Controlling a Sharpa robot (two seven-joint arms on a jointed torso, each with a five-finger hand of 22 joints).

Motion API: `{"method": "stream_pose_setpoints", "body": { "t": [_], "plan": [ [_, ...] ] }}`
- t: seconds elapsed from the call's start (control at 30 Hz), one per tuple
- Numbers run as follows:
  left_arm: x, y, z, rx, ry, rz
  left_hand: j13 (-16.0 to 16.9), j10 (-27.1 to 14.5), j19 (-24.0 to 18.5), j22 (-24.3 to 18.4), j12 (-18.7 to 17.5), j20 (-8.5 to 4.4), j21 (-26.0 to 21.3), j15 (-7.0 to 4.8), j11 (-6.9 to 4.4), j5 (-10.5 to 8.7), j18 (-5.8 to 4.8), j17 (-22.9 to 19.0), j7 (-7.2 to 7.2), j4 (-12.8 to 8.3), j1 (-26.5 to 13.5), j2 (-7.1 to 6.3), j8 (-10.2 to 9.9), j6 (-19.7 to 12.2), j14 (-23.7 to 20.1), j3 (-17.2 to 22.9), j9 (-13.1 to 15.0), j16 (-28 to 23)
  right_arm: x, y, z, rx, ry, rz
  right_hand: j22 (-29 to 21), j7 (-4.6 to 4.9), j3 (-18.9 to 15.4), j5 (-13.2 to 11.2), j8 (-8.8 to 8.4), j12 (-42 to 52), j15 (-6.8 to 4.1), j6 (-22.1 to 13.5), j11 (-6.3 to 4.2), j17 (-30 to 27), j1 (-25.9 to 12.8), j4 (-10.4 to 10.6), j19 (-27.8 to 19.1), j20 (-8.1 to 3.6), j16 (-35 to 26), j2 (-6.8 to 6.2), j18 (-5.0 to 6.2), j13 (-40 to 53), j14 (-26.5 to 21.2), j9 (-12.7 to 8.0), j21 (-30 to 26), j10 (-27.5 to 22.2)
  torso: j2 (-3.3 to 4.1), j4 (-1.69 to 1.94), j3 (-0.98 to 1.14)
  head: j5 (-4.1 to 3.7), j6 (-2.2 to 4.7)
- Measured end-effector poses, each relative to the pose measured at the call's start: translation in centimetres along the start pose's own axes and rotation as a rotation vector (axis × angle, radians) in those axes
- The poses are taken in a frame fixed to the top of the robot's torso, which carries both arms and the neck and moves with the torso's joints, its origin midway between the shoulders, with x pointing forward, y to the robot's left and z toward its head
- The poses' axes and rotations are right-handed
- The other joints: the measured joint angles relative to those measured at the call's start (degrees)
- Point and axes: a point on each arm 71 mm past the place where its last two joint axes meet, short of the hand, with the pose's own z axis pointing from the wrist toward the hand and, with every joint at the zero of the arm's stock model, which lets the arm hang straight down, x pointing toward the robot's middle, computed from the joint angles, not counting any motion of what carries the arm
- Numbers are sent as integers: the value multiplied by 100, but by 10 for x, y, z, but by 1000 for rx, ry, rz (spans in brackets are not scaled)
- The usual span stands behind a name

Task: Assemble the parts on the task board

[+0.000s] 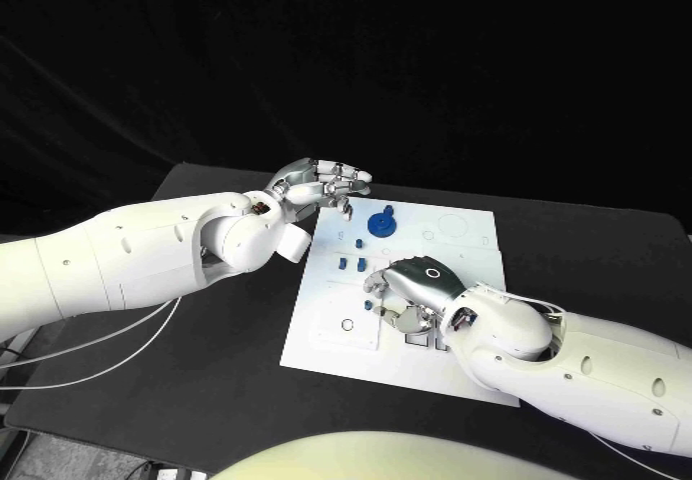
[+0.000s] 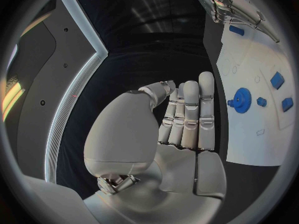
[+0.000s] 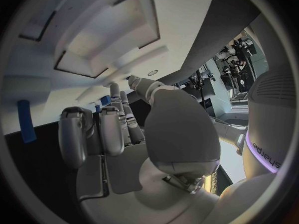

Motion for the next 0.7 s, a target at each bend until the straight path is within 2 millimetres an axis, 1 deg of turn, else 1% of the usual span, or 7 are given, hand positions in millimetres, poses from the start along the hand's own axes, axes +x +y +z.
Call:
{"method": "stream_pose_setpoints", "body": {
  "t": [0.07, 0.17, 0.3, 0.47, 0.53, 0.57, 0.7],
  "plan": [
    [0, 0, 0, -1, 0, 0, 0, 0, -15, 0, 27, 15, 0, 20, 0, 0, 0, 0, 0, 0, 0, 0, 0, 0, -20, 0, 0, 0, -3, -2, -6, 3, -14, 5, 0, -15, -31, 0, 0, 0, 0, 10, -10, -21, 10, -31, 0, 0, -21, -70, 0, 0, 0, -3, -54, -51, 0, 1, 3, -4, 8],
    [-1, 0, 0, -1, -1, 0, 0, 0, -15, 0, 27, 15, 0, 20, 0, 0, 0, 0, 0, 0, 0, 0, 0, 0, -20, 0, 0, 0, -11, -3, -12, 4, -40, 10, 0, -34, -31, 0, 0, 0, 0, -9, -26, -34, 31, -31, 0, 0, -21, -91, 0, 0, 0, -9, -99, -67, 0, -2, 4, -15, 22],
    [-2, 0, -1, -2, -3, 1, 0, 0, -15, 0, 27, 15, 0, 20, 0, 0, 0, 0, 0, 0, 0, 0, 0, 0, -20, 0, 0, 0, -32, -9, -24, 7, -88, 2, 0, -76, -47, 0, 0, 51, 0, 34, -31, -35, 31, -15, 0, 0, -21, -91, 0, 0, 0, -9, -99, -72, -3, -9, 4, -59, 58],
    [-3, 0, -1, -2, -5, 1, 4, 0, -15, 0, 27, 15, 0, 20, 0, 0, 0, 1, 0, 0, 0, 0, 0, 0, -20, 0, -1, 0, -67, -35, -37, 57, -138, -29, -1, -88, -56, 0, 0, 81, 0, 90, -31, -84, 31, -6, 0, 0, -55, -91, 0, -6, 0, -4, -121, -72, -7, -14, 1, -186, 135],
    [-3, 0, -2, -2, -5, 2, 4, 0, -15, -6, 27, 15, 0, 20, 0, 0, 0, -7, 0, 17, -24, 24, 0, 0, -20, -17, 4, 0, -78, -47, -42, 85, -148, -37, -1, -88, -113, 98, 0, 89, 0, 90, -42, -79, -18, 32, 0, 0, -55, -140, 18, -29, 0, -6, -181, -127, -10, -14, -3, -230, 160],
    [-3, 0, -2, -2, -5, 2, 4, 0, -15, -7, 27, 15, 0, 20, 0, 0, 0, -8, 0, 17, -24, 24, 0, 0, -20, -17, 5, 0, -83, -55, -45, 104, -149, -38, -1, -88, -157, 156, 0, 89, 0, 90, -49, -71, -29, 35, 0, -1, -56, -151, 86, -43, 0, -10, -222, -160, -11, -14, -3, -250, 171],
    [-3, 0, -2, -3, -5, 2, 4, 0, -15, -7, 27, 15, 0, 20, 0, 0, 0, -8, 0, 17, -23, 23, 0, 0, -20, -17, 5, 0, -89, -73, -50, 150, -138, -39, -1, -120, -252, 213, 0, 89, 0, 58, -71, -62, -60, 49, 0, 0, -56, -181, 89, -74, 0, -23, -289, -196, -12, -19, -7, -320, 215]
  ]
}}
